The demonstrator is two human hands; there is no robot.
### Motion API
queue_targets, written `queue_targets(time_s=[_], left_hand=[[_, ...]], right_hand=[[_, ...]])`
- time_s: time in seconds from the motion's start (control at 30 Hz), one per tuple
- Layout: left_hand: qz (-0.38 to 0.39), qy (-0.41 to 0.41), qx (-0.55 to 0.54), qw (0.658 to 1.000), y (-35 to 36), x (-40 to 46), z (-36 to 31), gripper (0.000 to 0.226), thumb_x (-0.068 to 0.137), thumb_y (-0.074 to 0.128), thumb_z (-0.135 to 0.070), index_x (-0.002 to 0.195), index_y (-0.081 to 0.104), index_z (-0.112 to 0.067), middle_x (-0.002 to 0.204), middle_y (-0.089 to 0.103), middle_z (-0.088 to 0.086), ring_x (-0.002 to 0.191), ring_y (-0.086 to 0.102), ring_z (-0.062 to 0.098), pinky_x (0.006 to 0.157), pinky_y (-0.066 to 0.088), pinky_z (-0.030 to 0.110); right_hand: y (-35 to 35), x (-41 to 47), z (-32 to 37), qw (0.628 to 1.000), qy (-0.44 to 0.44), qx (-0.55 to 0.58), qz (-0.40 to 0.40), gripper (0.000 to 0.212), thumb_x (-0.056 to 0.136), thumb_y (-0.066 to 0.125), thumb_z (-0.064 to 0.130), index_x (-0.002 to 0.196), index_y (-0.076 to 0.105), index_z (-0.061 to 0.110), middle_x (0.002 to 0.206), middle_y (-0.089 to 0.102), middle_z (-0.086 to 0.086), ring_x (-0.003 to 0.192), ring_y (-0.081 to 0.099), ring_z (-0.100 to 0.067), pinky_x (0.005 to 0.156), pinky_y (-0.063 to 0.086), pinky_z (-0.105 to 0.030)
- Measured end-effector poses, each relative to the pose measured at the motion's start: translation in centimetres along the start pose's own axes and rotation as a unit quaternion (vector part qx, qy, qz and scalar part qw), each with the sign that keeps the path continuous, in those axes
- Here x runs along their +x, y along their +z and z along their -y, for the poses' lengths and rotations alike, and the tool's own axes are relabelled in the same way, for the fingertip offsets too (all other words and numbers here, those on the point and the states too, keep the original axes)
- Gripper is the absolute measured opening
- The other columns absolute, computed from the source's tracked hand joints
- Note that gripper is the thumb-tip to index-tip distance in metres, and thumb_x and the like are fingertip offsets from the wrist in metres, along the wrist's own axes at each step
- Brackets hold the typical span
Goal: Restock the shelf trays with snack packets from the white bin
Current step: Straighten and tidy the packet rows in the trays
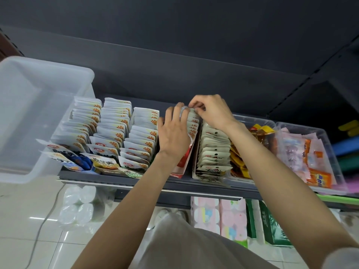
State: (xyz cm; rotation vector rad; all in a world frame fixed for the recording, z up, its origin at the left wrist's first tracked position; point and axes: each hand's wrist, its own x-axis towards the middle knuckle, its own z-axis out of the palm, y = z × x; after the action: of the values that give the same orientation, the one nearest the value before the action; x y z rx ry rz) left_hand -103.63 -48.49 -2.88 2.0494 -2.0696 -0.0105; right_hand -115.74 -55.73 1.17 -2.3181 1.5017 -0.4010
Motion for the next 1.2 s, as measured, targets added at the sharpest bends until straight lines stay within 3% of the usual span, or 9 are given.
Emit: queue_targets(time_s=[0.23, 0.57, 0.67, 0.77, 0.93, 1.03, 1.1, 1.13, 1.2], left_hand=[[-0.002, 0.007, -0.005, 1.000, -0.6, -0.3, 0.6, 0.053, 0.081, 0.054, -0.012, 0.129, 0.035, -0.021, 0.149, 0.023, 0.001, 0.133, 0.025, 0.023, 0.104, 0.032, 0.041], [-0.079, 0.022, -0.102, 0.991, 0.9, -3.9, 0.5, 0.050, 0.076, 0.059, -0.013, 0.125, 0.045, -0.012, 0.127, 0.053, 0.007, 0.123, 0.046, 0.023, 0.100, 0.042, 0.040], [-0.073, 0.023, -0.107, 0.991, 0.7, -4.1, 0.5, 0.052, 0.078, 0.041, -0.015, 0.130, 0.045, -0.013, 0.132, 0.050, 0.006, 0.128, 0.042, 0.023, 0.104, 0.039, 0.040], [-0.062, 0.017, -0.114, 0.991, 0.9, -4.0, 0.5, 0.053, 0.082, 0.052, -0.012, 0.134, 0.043, -0.013, 0.140, 0.045, 0.006, 0.135, 0.034, 0.022, 0.108, 0.034, 0.042], [0.000, 0.024, -0.140, 0.990, 1.0, -3.4, 0.7, 0.074, 0.087, 0.057, -0.014, 0.149, 0.018, -0.017, 0.158, 0.010, 0.006, 0.146, 0.004, 0.022, 0.118, 0.015, 0.041], [-0.018, 0.021, -0.240, 0.970, 1.1, -2.8, 0.7, 0.080, 0.083, 0.056, 0.000, 0.150, 0.013, -0.012, 0.158, 0.007, 0.011, 0.144, 0.017, 0.026, 0.110, 0.034, 0.037], [-0.020, -0.040, -0.328, 0.943, 1.2, -2.5, 0.8, 0.084, 0.082, 0.055, 0.005, 0.150, 0.010, -0.013, 0.158, 0.008, 0.008, 0.130, 0.041, 0.021, 0.087, 0.051, 0.029], [-0.017, -0.075, -0.365, 0.928, 1.3, -2.5, 0.8, 0.084, 0.083, 0.055, 0.005, 0.150, 0.009, -0.014, 0.158, 0.010, 0.007, 0.122, 0.047, 0.018, 0.084, 0.051, 0.026], [0.001, -0.126, -0.443, 0.888, 1.8, -2.3, 0.5, 0.084, 0.084, 0.056, 0.004, 0.150, 0.008, -0.014, 0.155, 0.021, 0.005, 0.128, 0.042, 0.015, 0.094, 0.043, 0.022]], right_hand=[[0.2, 0.1, 0.3, 0.997, -0.012, -0.076, -0.008, 0.018, 0.093, 0.054, 0.014, 0.105, 0.066, 0.019, 0.092, 0.072, 0.000, 0.091, 0.064, -0.020, 0.083, 0.049, -0.033], [0.1, 0.6, 1.4, 0.968, -0.070, -0.234, 0.050, 0.021, 0.094, 0.050, 0.012, 0.107, 0.065, 0.021, 0.094, 0.068, -0.006, 0.087, 0.062, -0.030, 0.070, 0.043, -0.034], [0.2, 0.6, 2.1, 0.971, -0.075, -0.222, 0.054, 0.022, 0.093, 0.052, 0.011, 0.104, 0.068, 0.021, 0.095, 0.068, -0.005, 0.089, 0.062, -0.029, 0.072, 0.043, -0.033], [0.5, 0.6, 2.3, 0.975, -0.051, -0.212, 0.050, 0.022, 0.090, 0.054, 0.009, 0.100, 0.069, 0.021, 0.095, 0.068, -0.006, 0.089, 0.062, -0.031, 0.075, 0.047, -0.035], [0.7, 1.1, 1.5, 0.985, -0.001, -0.164, 0.044, 0.013, 0.088, 0.062, 0.015, 0.096, 0.070, 0.022, 0.091, 0.071, -0.003, 0.089, 0.064, -0.026, 0.079, 0.052, -0.040], [0.7, 0.7, 1.1, 0.993, -0.005, -0.119, -0.004, 0.015, 0.092, 0.057, 0.020, 0.103, 0.069, 0.018, 0.095, 0.071, -0.002, 0.092, 0.064, -0.023, 0.085, 0.048, -0.036], [0.6, 0.4, 0.7, 0.994, -0.006, -0.102, -0.037, 0.023, 0.096, 0.049, 0.016, 0.107, 0.068, 0.015, 0.101, 0.072, -0.003, 0.096, 0.064, -0.023, 0.093, 0.043, -0.036], [0.6, 0.3, 0.4, 0.994, -0.005, -0.103, -0.039, 0.027, 0.098, 0.044, 0.015, 0.110, 0.068, 0.015, 0.103, 0.072, -0.003, 0.098, 0.064, -0.023, 0.097, 0.041, -0.038], [0.6, 0.1, -0.2, 0.992, -0.008, -0.122, -0.008, 0.032, 0.099, 0.039, 0.015, 0.117, 0.065, 0.017, 0.107, 0.071, -0.003, 0.101, 0.064, -0.024, 0.101, 0.039, -0.040]])
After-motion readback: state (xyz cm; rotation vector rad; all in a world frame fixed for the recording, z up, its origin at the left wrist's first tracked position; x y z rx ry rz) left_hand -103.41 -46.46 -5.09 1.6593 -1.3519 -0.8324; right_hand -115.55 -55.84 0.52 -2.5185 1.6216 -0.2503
